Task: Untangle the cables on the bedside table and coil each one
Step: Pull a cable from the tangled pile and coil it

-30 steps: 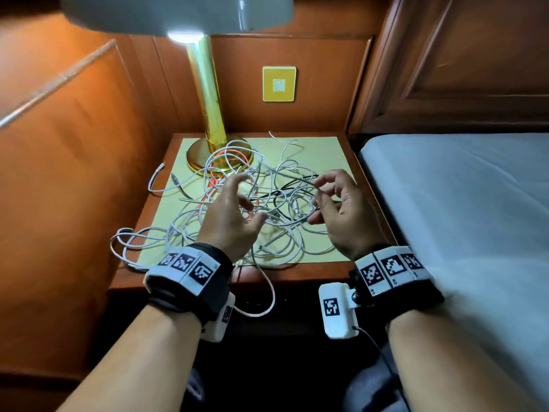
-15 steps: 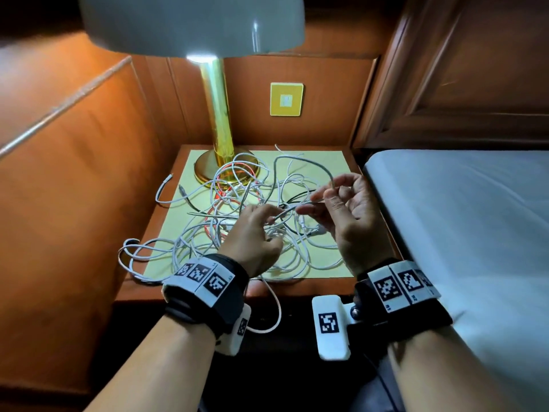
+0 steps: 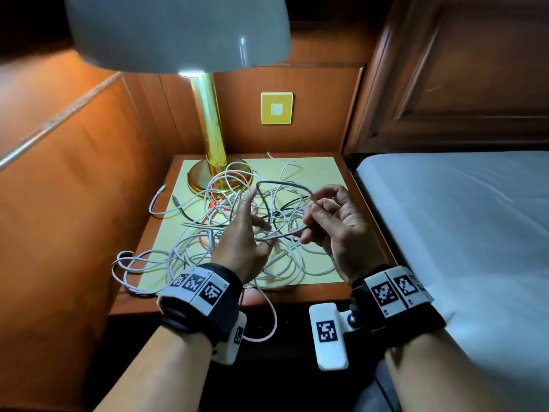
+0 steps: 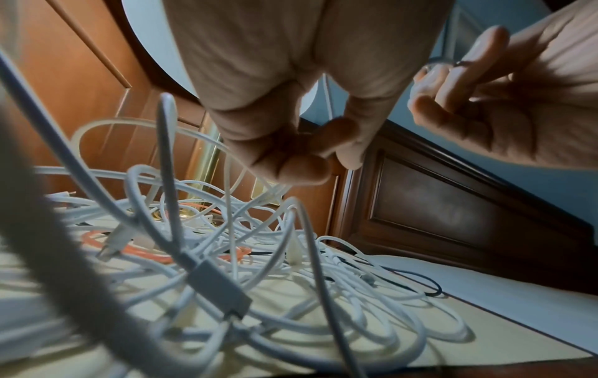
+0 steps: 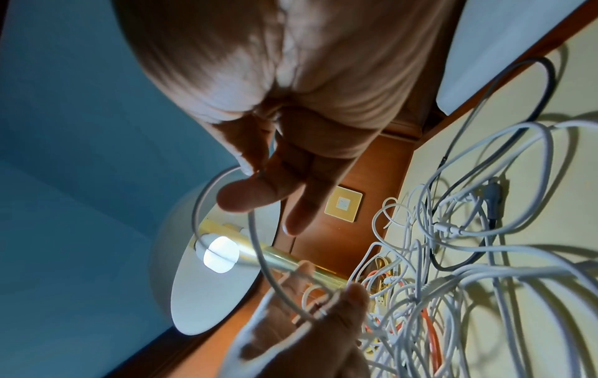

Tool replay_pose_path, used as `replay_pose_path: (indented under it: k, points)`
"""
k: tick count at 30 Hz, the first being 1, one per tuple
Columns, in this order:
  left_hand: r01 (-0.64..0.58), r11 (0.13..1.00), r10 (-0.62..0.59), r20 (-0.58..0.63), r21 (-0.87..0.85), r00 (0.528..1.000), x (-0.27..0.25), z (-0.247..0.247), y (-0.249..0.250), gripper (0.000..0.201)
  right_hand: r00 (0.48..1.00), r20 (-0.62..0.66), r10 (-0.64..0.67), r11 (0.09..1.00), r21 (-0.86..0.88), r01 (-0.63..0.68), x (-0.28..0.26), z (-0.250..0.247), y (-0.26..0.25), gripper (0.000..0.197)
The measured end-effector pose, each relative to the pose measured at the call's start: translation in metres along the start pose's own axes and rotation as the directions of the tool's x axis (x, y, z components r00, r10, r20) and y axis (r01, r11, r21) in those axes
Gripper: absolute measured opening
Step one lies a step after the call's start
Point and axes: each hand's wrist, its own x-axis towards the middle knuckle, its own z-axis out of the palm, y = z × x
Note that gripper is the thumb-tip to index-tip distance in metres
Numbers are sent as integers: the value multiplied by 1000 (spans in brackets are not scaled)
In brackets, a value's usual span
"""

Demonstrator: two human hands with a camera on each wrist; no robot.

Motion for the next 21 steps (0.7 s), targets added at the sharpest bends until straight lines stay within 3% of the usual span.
replay_pose_path:
  k: [4, 8, 12, 16, 21]
  points:
    - [9, 985, -14, 32, 171, 999, 1, -3, -3, 39, 975, -213, 59, 997, 67, -46, 6, -11, 2, 19]
    - [-2, 994, 12, -90, 112, 996, 3, -5, -11, 17, 903, -408, 132, 981, -76, -177, 9, -25, 7, 22]
    - [-90, 995, 96, -138, 53, 986, 3, -3, -5, 20, 917, -326, 227, 873, -348, -340, 6, -27, 18, 18]
    - [-178, 983, 181, -143, 38, 973, 3, 3, -4, 24, 945, -196, 260, 857, -404, -320, 2, -15, 21, 9]
    - [-267, 963, 269, -93, 27, 959, -1, 8, -2, 12, 970, -107, 216, 871, -429, -241, 1, -6, 15, 30]
